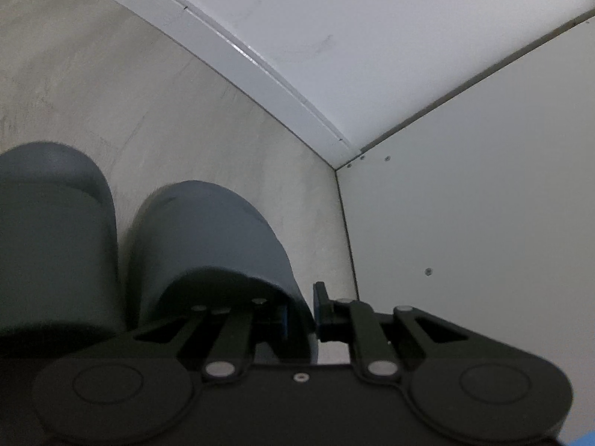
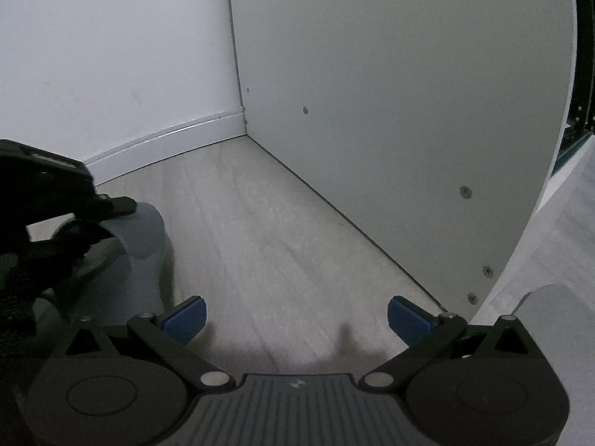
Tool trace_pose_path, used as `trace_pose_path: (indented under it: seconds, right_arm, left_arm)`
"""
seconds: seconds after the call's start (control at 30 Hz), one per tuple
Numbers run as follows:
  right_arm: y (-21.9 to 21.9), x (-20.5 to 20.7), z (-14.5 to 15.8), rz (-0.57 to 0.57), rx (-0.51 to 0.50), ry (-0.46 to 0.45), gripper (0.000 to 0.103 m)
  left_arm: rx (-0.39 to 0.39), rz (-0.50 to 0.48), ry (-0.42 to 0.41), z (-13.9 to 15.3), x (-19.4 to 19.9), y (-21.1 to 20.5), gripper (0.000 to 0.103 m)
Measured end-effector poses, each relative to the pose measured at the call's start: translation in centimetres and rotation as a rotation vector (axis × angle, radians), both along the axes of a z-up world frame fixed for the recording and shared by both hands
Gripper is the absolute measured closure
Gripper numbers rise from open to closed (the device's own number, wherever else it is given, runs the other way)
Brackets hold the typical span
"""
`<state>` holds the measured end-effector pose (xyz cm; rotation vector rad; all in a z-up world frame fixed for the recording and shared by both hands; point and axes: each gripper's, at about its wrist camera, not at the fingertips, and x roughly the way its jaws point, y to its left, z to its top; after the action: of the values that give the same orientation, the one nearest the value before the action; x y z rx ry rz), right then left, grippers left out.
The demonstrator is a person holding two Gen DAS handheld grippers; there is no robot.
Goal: Organize scattered shoes
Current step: 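Press the held grey slide against its partner, then open the left gripper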
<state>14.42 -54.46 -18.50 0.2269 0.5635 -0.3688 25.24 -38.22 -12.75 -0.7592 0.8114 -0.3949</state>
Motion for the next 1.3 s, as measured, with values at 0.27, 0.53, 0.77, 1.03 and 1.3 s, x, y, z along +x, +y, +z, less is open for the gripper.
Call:
trace_pose_path:
  seconds: [0.27,0.53,0.77,1.03,1.3]
  right_arm:
    - [-0.8,0.3,0.0,-0.037,0.028,0.005,0.0]
    - [-0.4,0.8,-0.3,-0.021,0.022,0.006,0.0]
    - [-0.8,0.7,-0.2,-0.022,0.029,0.0,0.0]
    - [-1.0,0.4,-0.2,-0.027,0.036,-0.007,0.0]
    - [-1.2,0.4,-0.3,-0.039,0.036,0.002,0.0]
  left_arm:
    - [0.062,-0.031,-0.018,-1.2,-0.7,-1.3,0.087]
    - [0.121,-0.045,-0.048,-0.8,-1.8,-1.8,0.085]
    - [0.16,-0.023,-0.08,-1.1,-1.6,-3.0,0.084]
    - [0.123,0.001,-0.077,-1.4,-1.2,-2.8,0.084]
    - [0.141,-0.003,-0.075,-1.8,-0.9,-3.5,0.082]
